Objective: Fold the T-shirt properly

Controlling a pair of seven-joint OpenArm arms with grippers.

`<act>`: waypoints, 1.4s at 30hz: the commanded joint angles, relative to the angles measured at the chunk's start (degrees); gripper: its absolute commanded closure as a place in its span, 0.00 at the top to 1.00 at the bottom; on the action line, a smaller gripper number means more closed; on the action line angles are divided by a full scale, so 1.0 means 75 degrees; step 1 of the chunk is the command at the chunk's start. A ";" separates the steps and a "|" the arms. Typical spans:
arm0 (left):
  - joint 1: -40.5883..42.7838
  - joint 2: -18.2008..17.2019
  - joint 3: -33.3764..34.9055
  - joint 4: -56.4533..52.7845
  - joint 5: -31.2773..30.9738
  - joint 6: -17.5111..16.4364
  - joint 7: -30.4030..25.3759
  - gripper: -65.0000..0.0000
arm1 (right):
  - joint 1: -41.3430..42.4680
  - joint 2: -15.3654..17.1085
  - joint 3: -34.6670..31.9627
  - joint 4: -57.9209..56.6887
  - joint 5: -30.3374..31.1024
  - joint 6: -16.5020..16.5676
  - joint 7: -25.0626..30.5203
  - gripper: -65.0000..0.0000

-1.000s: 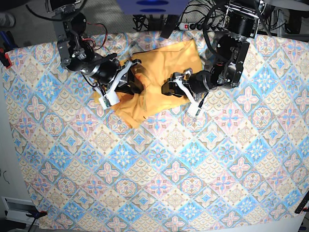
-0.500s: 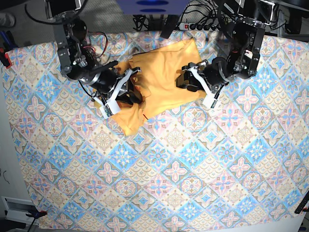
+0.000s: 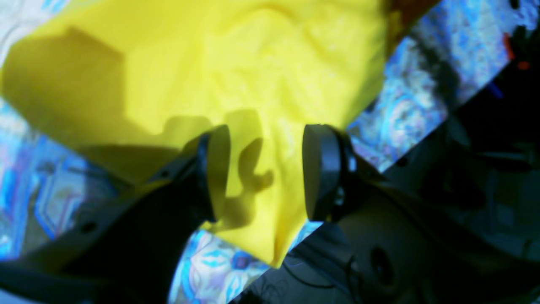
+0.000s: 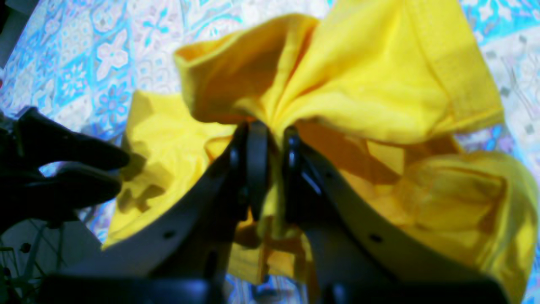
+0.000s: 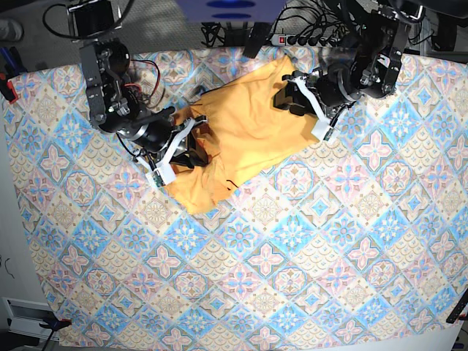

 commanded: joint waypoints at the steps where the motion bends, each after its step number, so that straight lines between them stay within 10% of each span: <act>1: -0.0057 -0.0152 -0.0024 0.0022 -0.0109 -0.0071 -0.0115 0.43 | 0.0089 0.0061 0.0109 0.0118 0.0132 0.0064 0.0192 0.00; 7: -0.0514 -0.0152 0.0000 -0.1033 -0.0121 -0.0060 -0.0303 0.39 | 0.0077 0.0213 0.0144 0.0142 0.0132 0.0064 0.0192 0.00; 14: -0.1053 0.0012 0.0011 -0.1830 -0.0121 -0.0060 -0.0373 0.02 | 0.0077 0.0213 0.0144 0.0154 0.0132 0.0064 0.0204 0.00; 31: -0.2917 0.0762 0.0011 -0.3623 0.0571 -0.0060 -0.0279 0.01 | 0.0077 0.0202 0.0425 0.0165 0.0132 0.0064 0.0239 0.00; 42: -0.1405 0.0199 -0.0481 -0.0728 0.0043 -0.0060 0.0553 0.01 | 0.0112 0.0202 0.0437 0.0107 0.0132 0.0064 0.0250 0.00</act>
